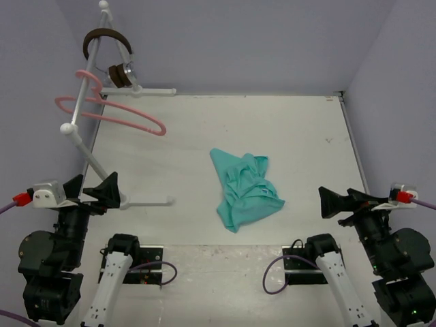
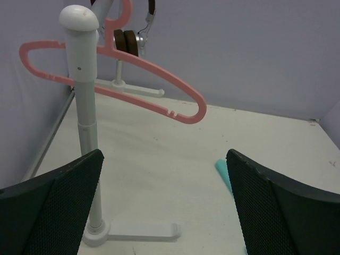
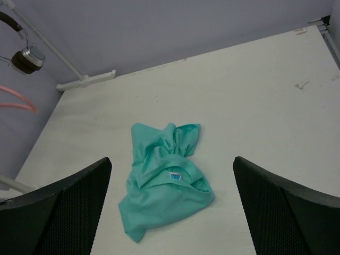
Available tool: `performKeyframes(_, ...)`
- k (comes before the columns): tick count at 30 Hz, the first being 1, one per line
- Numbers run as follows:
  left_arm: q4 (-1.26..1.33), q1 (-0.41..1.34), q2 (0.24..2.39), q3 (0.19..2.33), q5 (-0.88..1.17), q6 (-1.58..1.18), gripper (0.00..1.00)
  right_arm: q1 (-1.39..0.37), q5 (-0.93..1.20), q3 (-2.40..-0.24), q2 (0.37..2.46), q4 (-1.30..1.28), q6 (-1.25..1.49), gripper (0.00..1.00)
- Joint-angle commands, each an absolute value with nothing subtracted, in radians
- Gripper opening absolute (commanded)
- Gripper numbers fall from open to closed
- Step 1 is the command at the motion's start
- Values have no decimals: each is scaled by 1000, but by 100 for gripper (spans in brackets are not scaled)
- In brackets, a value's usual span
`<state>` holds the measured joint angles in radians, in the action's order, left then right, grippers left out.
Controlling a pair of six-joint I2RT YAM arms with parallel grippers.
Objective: Place the t-shirt on the hanger
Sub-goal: Pick up the hanger from the clothesline.
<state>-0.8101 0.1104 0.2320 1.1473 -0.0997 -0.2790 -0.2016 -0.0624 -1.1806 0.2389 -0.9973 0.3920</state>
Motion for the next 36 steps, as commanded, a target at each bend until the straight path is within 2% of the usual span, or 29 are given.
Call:
performKeyframes(1, -828, 104, 282, 1140, -87, -313, 100, -199, -73, -1151, 228, -942, 400, 99)
performKeyframes(8, -803, 105, 285, 1129, -8, -370, 100, -199, -38, -1097, 230, -914, 397, 99)
performKeyframes(11, -757, 106, 266, 1129, 147, -412, 100, -199, -35, -1082, 253, -914, 400, 99)
performKeyframes(16, -693, 105, 233, 1110, 250, -476, 100, -199, -33, -1068, 265, -910, 402, 99)
performKeyframes(25, -689, 60, 511, 1123, 357, -371, 100, -199, -6, -1043, 284, -878, 408, 99)
performKeyframes(28, -676, 58, 597, 1151, 355, -381, 100, -199, -6, -1039, 291, -877, 413, 99)
performKeyframes(36, -742, 60, 834, 1374, 92, -411, 100, -199, -8, -1031, 318, -833, 411, 99)
